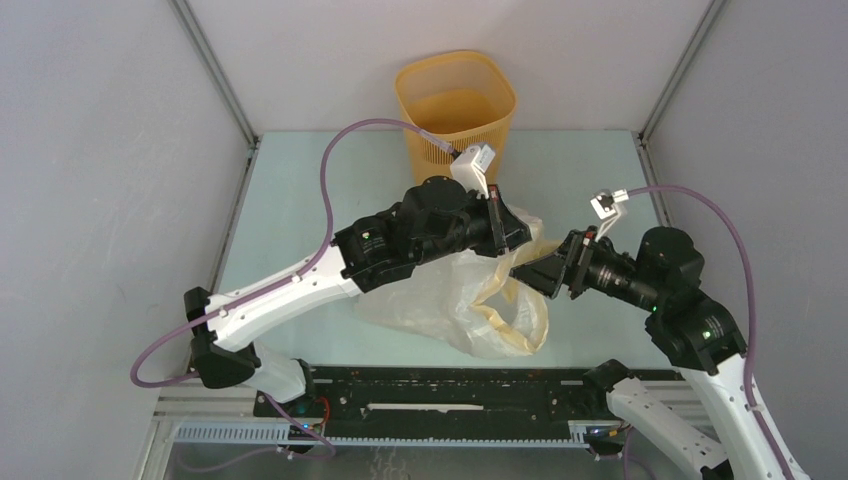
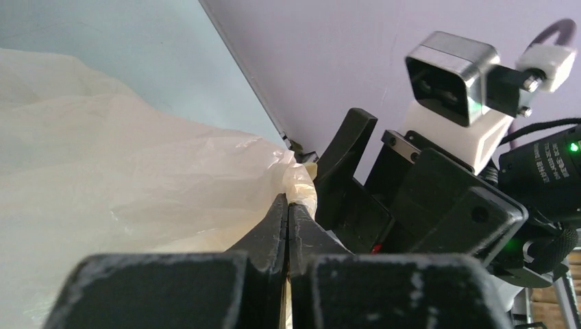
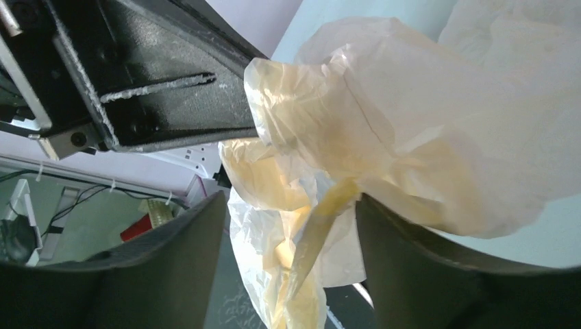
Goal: Put the trash bags into the trash bin
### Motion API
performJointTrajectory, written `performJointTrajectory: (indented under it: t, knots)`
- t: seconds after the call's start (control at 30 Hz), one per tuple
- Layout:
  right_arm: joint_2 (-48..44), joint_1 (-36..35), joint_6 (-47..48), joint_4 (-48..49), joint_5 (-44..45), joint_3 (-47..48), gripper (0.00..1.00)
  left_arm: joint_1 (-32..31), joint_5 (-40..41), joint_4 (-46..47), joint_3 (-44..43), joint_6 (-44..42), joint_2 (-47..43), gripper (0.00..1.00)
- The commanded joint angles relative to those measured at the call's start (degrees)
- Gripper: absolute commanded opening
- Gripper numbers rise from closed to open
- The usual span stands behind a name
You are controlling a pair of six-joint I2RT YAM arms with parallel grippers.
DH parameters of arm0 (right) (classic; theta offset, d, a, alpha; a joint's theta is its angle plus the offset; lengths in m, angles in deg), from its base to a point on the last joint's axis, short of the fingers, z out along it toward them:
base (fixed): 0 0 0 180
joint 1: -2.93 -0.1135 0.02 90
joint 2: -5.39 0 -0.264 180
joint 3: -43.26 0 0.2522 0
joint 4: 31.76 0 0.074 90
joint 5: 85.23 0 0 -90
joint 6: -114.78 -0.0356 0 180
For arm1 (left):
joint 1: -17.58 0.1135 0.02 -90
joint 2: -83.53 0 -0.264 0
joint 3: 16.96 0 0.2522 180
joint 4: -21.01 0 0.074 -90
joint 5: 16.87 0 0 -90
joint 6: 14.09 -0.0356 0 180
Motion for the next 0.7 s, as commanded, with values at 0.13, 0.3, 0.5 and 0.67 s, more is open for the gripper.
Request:
performJointTrajectory:
  t: [0.13,0.3,0.5,0.67]
  knots:
    - [-2.22,-0.9,2.05,3.9,6.75,1.94,0.9,-0.03,-0.13,3.55,-1.06,1.33,-2.12,0.0]
    - [-0.76,-2.71,2.27,3.27,16.5,1.95,0.94,0.01,-1.91,3.54,-4.17,2.06,0.48,0.0]
    - [1.44,-7.88,3.37,4.48,24.5,1.92,0.95,-0.03,-3.32,2.06,-8.33,2.33,3.73,0.0]
    - [2.08,-11.67,5.23,7.78,27.83,1.93,0.95,-0.02,-4.75,0.89,-11.93,2.25,6.44,0.0]
